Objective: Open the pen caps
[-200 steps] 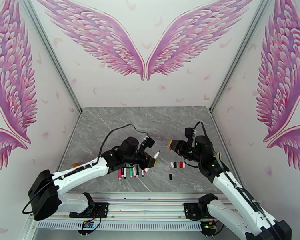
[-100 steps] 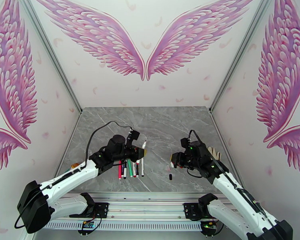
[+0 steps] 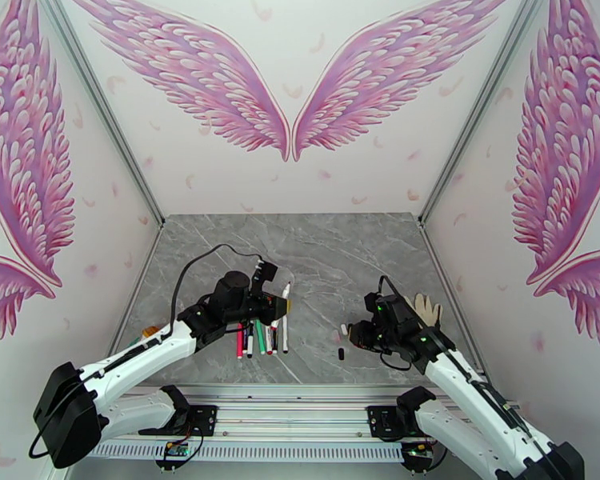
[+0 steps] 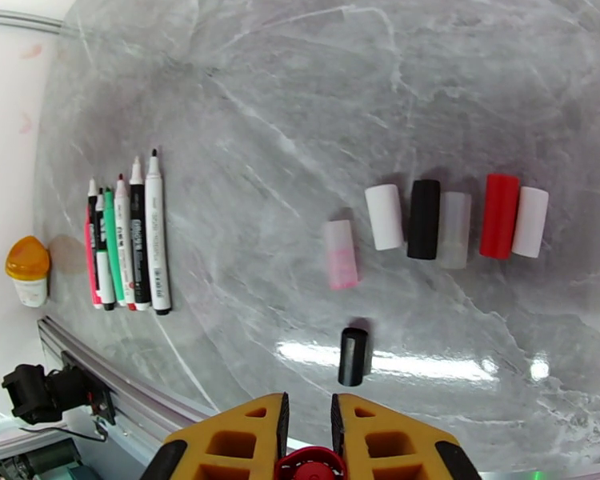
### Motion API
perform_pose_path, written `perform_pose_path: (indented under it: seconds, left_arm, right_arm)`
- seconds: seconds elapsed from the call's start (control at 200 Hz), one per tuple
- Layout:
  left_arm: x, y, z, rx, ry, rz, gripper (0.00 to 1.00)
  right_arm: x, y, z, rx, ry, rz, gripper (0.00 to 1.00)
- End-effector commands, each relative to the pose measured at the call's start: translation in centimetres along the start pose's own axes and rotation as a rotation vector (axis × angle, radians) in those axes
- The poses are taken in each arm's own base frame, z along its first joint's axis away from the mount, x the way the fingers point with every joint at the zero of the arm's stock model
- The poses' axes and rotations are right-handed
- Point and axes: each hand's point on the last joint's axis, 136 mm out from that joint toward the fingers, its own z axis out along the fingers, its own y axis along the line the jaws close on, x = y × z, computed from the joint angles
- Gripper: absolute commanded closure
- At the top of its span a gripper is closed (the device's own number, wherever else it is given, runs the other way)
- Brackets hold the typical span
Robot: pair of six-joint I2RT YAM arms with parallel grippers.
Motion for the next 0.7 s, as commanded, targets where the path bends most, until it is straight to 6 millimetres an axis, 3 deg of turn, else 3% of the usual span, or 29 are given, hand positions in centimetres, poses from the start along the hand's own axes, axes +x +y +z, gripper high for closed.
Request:
perform_pose_path:
  seconds: [0.0, 0.695]
  left_arm:
    - [0.2, 0.1, 0.5, 0.001, 0.01, 0.003, 0.91]
    - [0.8, 0.2, 1.9, -0.027, 0.052, 0.012, 0.92]
  right_arm:
    - [0.9, -1.1, 0.8, 0.04, 0.023, 0.003, 0.89]
    - [2.6, -2.8, 4.6, 0.072, 0.139, 0.008, 0.88]
